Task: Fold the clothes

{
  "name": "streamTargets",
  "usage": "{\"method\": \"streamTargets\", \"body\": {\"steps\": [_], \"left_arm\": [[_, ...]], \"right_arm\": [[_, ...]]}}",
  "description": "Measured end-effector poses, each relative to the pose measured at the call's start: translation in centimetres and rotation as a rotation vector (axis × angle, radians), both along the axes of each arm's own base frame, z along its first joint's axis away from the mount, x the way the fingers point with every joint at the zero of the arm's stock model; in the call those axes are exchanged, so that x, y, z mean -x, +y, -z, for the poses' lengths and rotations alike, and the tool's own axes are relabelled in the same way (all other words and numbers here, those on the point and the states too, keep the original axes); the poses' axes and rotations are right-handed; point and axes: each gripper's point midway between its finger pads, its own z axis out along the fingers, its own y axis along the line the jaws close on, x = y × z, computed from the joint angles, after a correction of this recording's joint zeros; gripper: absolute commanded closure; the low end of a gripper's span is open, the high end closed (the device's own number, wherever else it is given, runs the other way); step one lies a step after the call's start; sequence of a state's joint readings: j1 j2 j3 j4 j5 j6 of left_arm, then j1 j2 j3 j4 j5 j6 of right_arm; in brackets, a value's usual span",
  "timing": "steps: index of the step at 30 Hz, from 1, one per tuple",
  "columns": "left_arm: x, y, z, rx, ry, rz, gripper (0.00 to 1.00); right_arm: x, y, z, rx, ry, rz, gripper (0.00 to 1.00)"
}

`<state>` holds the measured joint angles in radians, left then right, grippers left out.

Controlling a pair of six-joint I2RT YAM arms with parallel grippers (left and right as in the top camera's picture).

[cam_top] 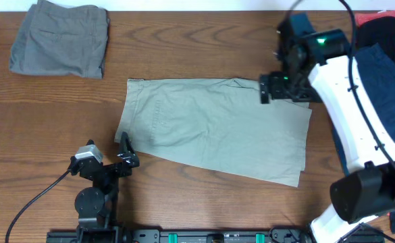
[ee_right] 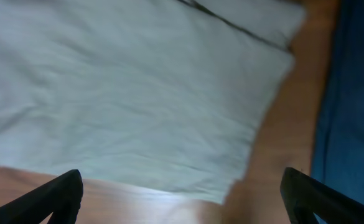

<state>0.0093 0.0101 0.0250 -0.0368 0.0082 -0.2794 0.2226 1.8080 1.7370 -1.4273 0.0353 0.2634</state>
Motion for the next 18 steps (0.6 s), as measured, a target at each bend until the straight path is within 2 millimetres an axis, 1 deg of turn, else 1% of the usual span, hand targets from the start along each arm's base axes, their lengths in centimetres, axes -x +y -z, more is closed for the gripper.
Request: {"method": "streamTargets", "body": {"steps": [2, 3, 4, 8, 10, 13, 18], "left_arm": [[0.0, 0.0, 0.0, 0.000, 0.000, 0.000, 0.02], [0.0, 0.0, 0.0, 0.000, 0.000, 0.000, 0.02], [0.0, 0.0, 0.0, 0.000, 0.000, -0.001, 0.02], [0.0, 0.0, 0.0, 0.000, 0.000, 0.000, 0.02], [0.0, 0.0, 0.0, 0.000, 0.000, 0.000, 0.02], [0.0, 0.0, 0.0, 0.000, 0.000, 0.000, 0.02], [0.0, 0.0, 0.0, 0.000, 0.000, 0.000, 0.02]], "right_arm": [[0.2, -1.5, 1.7, 0.012, 0.025, 0.044, 0.01], [0.3, -2.5, 3.1, 0.018, 0.042, 0.072, 0.01], [0.5, -2.9, 3.5, 0.020, 0.051, 0.082, 0.01], [0.5, -4.5, 7.2, 0.024, 0.052, 0.132, 0.01], [1.2, -5.2, 8.7, 0.029, 0.073, 0.149, 0.01], [2.4, -6.2, 10.6, 0.033, 0.108, 0.182, 0.01], [3.8, -8.2, 13.1, 0.021, 0.131, 0.260, 0.02]]}}
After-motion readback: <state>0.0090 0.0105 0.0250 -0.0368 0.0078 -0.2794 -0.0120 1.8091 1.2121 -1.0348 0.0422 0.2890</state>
